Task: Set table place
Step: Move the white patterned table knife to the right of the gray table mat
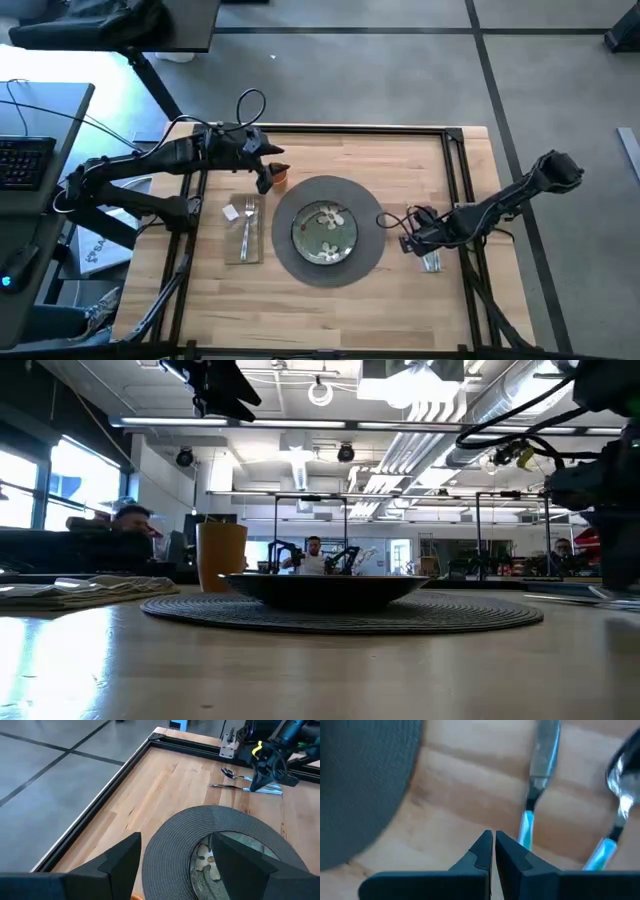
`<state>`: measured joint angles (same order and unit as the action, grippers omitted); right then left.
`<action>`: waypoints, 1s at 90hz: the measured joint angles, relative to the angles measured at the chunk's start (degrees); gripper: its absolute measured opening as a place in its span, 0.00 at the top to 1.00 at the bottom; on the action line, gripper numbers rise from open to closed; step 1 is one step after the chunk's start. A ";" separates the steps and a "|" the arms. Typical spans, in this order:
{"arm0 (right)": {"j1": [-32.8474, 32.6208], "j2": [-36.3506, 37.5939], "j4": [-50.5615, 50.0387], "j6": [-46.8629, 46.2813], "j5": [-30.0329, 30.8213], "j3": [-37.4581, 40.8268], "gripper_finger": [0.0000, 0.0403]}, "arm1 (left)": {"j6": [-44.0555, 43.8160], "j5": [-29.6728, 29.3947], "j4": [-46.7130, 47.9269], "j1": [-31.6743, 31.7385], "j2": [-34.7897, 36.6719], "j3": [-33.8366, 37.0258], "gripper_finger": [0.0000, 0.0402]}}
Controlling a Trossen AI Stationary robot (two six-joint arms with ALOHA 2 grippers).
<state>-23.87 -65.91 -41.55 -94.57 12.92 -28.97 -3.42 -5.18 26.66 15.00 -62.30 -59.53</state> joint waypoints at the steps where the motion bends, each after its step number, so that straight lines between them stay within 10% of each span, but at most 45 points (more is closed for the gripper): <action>1: 0.17 0.00 -0.10 0.36 0.17 -0.13 1.00 | 0.01 0.01 -0.01 0.00 0.00 0.00 0.45; 20: 4.19 -0.02 -11.34 8.62 3.51 -8.59 1.00 | 0.04 -0.01 0.01 0.00 -0.02 0.00 0.45; 36: 4.66 0.02 -26.27 15.06 -6.21 -13.57 1.00 | 0.21 -0.06 -0.01 0.00 -0.04 0.00 0.45; 90: 2.33 0.00 -14.64 10.88 -14.94 -3.85 1.00 | 1.57 -1.32 -0.47 0.00 -0.04 0.00 0.45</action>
<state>-21.54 -65.91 -56.19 -83.69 -2.02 -32.82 -1.85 -6.50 26.19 15.00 -62.35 -59.53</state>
